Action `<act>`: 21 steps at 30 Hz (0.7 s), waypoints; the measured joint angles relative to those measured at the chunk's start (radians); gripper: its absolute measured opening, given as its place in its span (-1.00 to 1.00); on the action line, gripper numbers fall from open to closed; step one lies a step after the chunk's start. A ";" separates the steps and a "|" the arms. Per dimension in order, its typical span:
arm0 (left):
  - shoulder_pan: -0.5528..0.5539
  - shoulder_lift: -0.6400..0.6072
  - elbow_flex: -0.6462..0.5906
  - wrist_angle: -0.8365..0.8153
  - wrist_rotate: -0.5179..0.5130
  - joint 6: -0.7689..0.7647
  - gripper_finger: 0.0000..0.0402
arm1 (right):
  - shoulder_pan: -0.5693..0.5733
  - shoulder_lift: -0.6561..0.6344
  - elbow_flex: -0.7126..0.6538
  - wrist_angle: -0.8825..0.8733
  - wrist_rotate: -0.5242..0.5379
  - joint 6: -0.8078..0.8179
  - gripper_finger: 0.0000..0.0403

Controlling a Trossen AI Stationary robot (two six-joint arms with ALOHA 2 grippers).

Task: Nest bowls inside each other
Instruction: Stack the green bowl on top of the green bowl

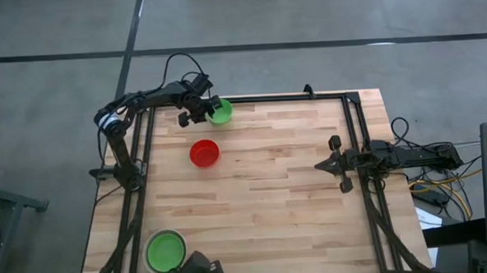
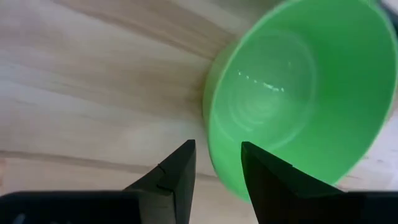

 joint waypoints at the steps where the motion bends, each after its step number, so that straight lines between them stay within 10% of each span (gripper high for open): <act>1: 0.000 0.000 0.000 0.003 -0.006 0.000 -0.34 | 0.000 0.000 0.000 0.000 0.000 0.000 -0.96; 21: 0.000 0.057 -0.001 0.014 0.039 -0.015 -0.34 | 0.000 0.000 0.000 0.000 0.000 0.000 -0.96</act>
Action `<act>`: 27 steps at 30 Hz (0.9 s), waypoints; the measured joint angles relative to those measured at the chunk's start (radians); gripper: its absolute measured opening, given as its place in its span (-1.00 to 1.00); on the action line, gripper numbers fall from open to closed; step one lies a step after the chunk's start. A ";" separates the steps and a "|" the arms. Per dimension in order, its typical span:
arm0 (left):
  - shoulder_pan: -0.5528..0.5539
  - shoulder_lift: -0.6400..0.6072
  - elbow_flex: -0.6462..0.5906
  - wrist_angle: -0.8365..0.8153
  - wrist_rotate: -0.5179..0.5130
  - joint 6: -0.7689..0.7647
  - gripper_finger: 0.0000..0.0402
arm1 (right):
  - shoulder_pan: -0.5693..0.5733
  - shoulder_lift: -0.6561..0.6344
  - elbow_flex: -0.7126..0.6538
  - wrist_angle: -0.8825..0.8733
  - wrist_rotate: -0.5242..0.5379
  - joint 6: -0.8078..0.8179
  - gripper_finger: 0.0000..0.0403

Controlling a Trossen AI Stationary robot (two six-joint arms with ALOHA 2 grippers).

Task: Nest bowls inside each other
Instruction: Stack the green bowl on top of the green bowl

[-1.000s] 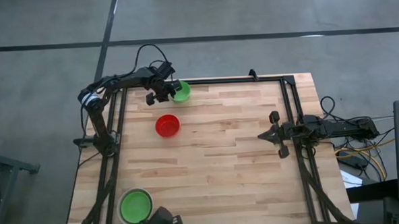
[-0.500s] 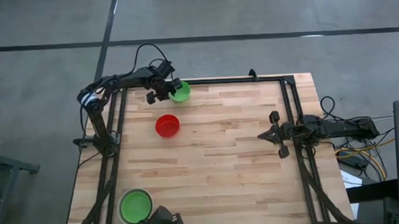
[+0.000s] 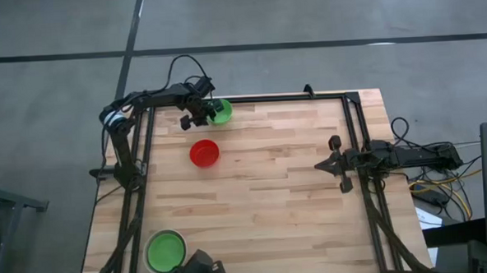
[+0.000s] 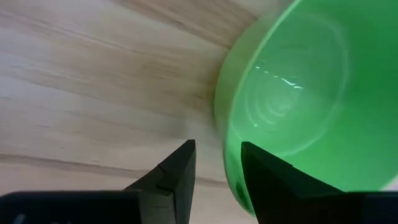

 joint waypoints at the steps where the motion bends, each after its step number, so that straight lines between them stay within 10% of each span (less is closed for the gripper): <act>1: 0.000 0.002 0.000 0.000 0.005 0.000 -0.34 | 0.000 0.000 0.000 0.000 0.000 0.000 -0.96; 27: 0.000 0.017 -0.001 0.025 0.021 0.046 -0.97 | 0.000 0.000 0.000 0.000 0.000 0.000 -0.96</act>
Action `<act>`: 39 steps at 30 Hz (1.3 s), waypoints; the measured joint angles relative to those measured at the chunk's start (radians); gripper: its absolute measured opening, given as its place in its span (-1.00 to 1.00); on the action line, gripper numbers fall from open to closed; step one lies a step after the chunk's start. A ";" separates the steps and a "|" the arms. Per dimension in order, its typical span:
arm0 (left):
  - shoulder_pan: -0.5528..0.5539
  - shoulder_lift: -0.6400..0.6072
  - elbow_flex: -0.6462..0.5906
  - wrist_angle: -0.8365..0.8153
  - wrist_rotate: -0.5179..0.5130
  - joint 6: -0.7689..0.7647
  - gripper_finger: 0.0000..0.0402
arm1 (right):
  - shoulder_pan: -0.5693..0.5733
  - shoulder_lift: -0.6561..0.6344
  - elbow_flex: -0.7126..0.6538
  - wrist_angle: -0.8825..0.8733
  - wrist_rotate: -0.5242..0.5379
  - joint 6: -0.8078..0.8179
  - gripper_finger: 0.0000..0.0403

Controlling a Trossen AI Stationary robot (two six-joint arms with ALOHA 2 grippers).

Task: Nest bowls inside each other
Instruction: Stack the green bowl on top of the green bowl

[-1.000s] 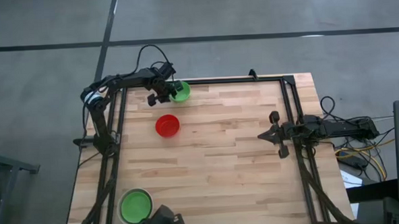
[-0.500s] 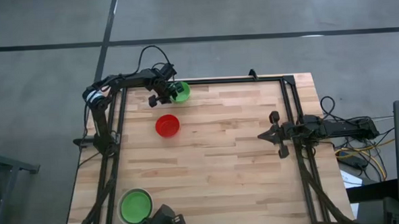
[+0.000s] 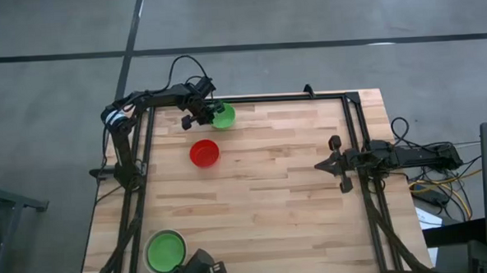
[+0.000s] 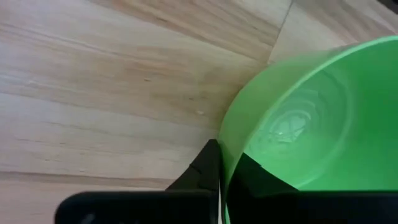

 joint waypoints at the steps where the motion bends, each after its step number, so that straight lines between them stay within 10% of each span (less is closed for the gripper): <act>1: 0.000 0.000 0.000 0.000 0.000 0.005 -0.97 | 0.000 0.000 0.000 0.000 0.000 0.000 -0.96; 39: -0.100 -0.016 0.502 -0.008 -0.084 0.544 -0.98 | 0.000 0.000 0.000 0.000 0.000 0.000 -0.96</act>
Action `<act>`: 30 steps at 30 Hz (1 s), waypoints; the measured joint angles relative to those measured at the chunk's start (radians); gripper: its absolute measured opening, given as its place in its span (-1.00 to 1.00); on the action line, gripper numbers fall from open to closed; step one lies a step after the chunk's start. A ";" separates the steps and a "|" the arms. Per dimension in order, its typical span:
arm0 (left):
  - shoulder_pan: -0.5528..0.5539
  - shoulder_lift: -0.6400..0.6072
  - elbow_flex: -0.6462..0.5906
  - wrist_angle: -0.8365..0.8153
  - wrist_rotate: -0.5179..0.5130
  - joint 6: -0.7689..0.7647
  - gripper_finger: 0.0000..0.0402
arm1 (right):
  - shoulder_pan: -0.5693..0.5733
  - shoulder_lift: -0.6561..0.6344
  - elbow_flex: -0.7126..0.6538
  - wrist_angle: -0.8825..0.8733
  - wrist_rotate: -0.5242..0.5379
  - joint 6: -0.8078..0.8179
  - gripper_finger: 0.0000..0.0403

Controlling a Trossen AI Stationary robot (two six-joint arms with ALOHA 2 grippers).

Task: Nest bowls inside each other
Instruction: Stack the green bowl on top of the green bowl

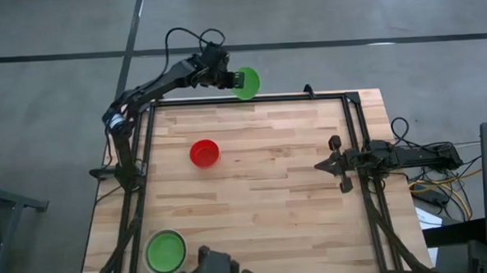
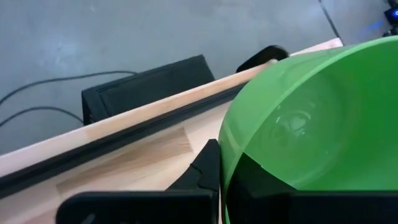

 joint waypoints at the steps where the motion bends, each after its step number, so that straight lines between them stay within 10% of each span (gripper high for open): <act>1: -0.005 -0.006 0.001 -0.001 -0.005 0.005 -0.98 | 0.000 0.000 0.000 0.000 0.000 0.000 -0.96; 30: -0.430 -0.339 -0.112 -0.268 -0.480 0.264 -0.98 | 0.000 0.000 0.000 0.000 0.000 0.000 -0.96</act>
